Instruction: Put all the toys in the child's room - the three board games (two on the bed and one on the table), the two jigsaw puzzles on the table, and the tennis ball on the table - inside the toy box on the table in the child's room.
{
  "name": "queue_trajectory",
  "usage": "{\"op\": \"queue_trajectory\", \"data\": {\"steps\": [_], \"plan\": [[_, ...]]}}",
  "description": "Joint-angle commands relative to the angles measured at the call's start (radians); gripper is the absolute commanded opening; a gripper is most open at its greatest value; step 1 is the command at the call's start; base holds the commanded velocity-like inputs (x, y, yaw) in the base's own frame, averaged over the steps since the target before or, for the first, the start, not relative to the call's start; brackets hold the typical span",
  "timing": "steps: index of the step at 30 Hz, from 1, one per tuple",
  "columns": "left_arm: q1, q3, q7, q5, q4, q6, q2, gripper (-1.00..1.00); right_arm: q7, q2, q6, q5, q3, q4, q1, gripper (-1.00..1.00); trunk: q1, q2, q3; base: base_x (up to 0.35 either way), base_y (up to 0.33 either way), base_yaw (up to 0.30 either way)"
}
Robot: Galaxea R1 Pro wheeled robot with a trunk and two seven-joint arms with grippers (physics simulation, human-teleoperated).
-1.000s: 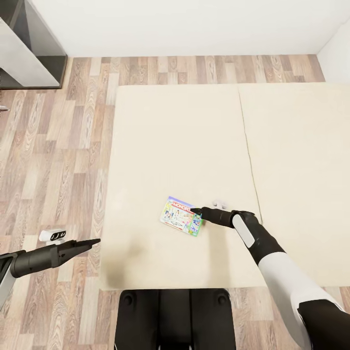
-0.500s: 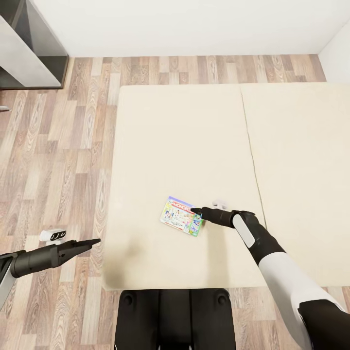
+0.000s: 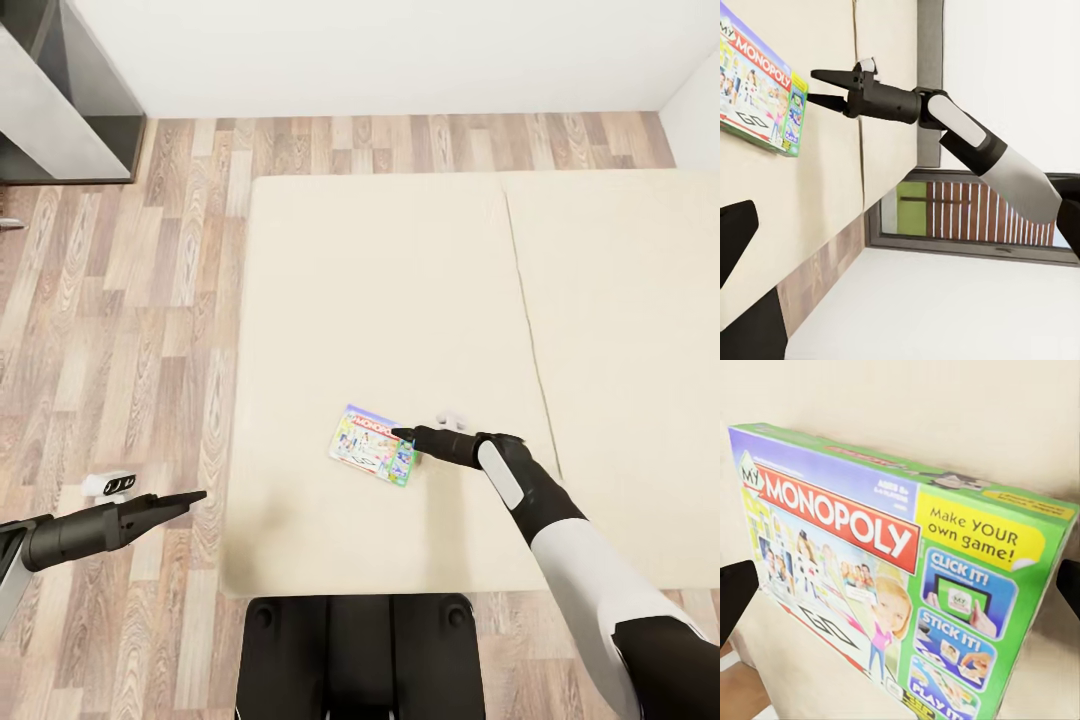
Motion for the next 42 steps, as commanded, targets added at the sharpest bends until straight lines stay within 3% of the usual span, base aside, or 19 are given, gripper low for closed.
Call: {"op": "queue_trajectory", "data": {"steps": [1,26,42], "plan": [[0.000,0.000,-0.004,0.000,0.000,0.011,0.000,1.00,0.001,-0.001,0.004,-0.002,0.002,-0.001,0.000,1.00,0.001,-0.002,-0.001,0.000,0.222,0.000],[0.000,0.000,-0.004,0.000,0.000,0.011,0.000,1.00,0.001,0.001,0.005,-0.002,0.002,-0.006,-0.002,1.00,0.001,-0.002,-0.001,0.000,0.218,0.000],[0.000,0.000,-0.004,0.000,0.000,0.011,0.000,1.00,0.002,-0.001,0.015,-0.003,0.002,-0.006,-0.002,1.00,0.001,-0.002,-0.001,0.000,0.076,0.000]]}}
